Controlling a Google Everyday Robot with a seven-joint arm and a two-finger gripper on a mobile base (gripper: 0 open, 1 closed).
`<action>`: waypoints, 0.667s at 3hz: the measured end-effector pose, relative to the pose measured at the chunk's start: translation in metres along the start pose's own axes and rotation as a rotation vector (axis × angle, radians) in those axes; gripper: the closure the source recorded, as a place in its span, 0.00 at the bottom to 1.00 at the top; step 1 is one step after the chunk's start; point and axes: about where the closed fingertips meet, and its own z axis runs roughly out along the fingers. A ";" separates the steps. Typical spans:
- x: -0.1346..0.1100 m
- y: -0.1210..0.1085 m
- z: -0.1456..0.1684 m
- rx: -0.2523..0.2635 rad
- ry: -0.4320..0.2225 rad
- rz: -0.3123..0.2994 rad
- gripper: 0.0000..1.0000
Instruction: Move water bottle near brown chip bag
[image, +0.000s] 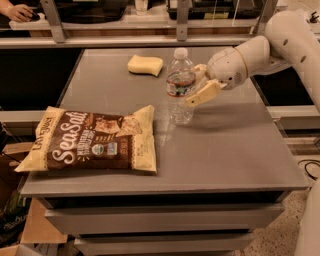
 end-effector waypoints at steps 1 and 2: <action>-0.001 0.000 0.000 0.000 0.000 0.000 1.00; -0.003 0.004 0.008 -0.024 0.001 -0.003 1.00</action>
Offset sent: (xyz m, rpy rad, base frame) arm -0.0578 0.0657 -0.0167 -0.0382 0.0727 0.2464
